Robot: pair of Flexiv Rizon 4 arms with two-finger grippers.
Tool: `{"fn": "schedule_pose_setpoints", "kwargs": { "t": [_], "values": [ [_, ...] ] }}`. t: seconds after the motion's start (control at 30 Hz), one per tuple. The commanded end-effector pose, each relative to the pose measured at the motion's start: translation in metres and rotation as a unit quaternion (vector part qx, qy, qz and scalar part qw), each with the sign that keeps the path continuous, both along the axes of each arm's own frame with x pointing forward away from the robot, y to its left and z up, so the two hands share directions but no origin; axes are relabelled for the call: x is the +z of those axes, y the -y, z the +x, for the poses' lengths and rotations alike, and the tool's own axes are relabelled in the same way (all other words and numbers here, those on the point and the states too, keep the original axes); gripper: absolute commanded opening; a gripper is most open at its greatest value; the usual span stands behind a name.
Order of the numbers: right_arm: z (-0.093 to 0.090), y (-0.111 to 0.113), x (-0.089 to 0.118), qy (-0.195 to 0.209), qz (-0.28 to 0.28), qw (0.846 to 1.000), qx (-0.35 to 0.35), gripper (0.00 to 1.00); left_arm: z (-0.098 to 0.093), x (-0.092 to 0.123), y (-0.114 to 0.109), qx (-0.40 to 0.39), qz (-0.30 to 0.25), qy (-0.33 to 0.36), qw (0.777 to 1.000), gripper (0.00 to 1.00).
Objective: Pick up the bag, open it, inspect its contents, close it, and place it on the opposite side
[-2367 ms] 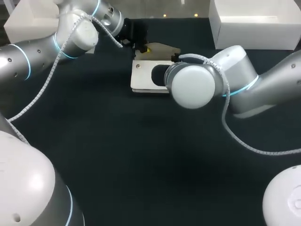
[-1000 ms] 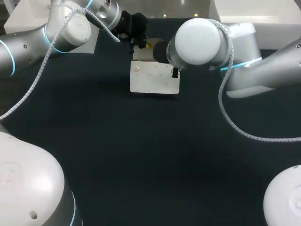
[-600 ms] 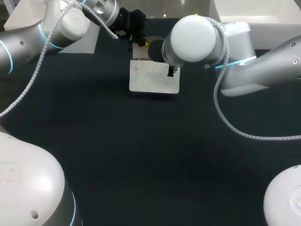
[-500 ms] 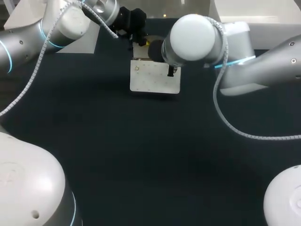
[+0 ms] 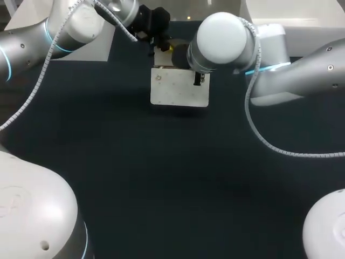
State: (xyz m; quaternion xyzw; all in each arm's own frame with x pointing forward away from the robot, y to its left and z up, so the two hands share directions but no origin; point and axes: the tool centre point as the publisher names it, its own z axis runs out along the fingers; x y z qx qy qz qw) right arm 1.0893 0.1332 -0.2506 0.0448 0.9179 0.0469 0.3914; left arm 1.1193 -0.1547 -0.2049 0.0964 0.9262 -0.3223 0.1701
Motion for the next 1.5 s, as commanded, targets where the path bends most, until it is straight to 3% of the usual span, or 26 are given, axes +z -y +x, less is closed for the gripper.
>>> {"fn": "schedule_pose_setpoints", "kwargs": {
  "t": [0.03,0.87,1.5],
  "values": [
    [0.009,-0.002,-0.007,-0.005,0.000,1.000,0.003,0.00,-0.002,-0.001,-0.003,0.002,-0.007,-0.001,1.000,0.00],
    [-0.021,-0.002,-0.026,-0.025,0.013,1.000,0.009,0.00,0.007,0.012,-0.003,0.019,-0.042,-0.012,0.999,0.00],
    [0.009,-0.004,-0.030,-0.040,0.009,0.999,0.010,0.00,-0.010,0.014,0.000,-0.012,-0.063,-0.018,0.998,0.00]
  ]
}}
